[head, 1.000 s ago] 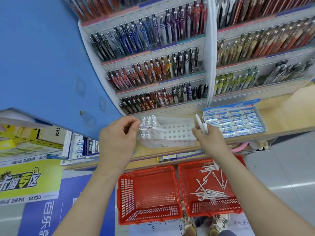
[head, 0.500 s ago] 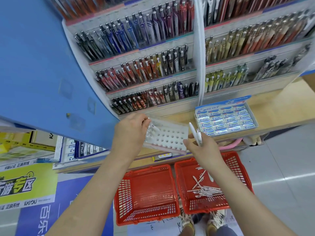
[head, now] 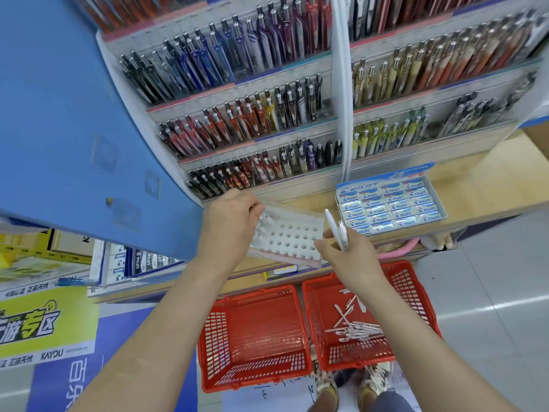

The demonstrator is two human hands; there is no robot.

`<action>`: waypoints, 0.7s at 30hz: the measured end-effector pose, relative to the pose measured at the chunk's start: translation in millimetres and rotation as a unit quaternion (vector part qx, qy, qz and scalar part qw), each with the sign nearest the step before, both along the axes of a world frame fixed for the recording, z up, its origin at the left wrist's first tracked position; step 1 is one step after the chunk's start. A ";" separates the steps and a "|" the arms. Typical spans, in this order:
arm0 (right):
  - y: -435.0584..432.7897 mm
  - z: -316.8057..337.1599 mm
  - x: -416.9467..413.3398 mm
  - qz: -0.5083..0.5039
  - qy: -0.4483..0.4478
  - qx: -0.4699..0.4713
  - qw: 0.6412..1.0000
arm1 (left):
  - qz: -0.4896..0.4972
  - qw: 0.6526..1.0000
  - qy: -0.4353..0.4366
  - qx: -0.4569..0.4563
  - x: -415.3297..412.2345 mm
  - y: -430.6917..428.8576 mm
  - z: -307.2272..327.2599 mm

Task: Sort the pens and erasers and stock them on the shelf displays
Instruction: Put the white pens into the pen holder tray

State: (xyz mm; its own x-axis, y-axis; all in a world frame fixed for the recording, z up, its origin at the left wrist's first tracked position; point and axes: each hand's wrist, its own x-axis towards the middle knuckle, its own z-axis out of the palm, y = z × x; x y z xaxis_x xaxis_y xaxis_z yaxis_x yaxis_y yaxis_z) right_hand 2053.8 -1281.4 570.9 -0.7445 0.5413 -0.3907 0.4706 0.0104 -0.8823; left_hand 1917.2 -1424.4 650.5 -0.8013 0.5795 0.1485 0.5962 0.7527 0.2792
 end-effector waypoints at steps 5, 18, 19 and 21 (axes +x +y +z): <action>1.5 3.3 -2.0 -0.004 0.006 0.002 1.000 | 0.042 0.999 -0.023 0.012 -6.0 6.2 -1.6; 5.2 11.8 -8.7 -0.018 -0.010 0.000 1.000 | 0.088 0.995 -0.030 -0.047 -12.9 17.7 -11.2; 6.2 14.1 -8.5 -0.030 -0.015 -0.001 0.999 | 0.089 0.994 -0.034 -0.053 -12.5 16.2 -11.3; 11.3 22.4 -7.6 -0.078 -0.003 -0.063 0.995 | 0.092 0.994 -0.047 -0.036 -8.6 13.3 -8.5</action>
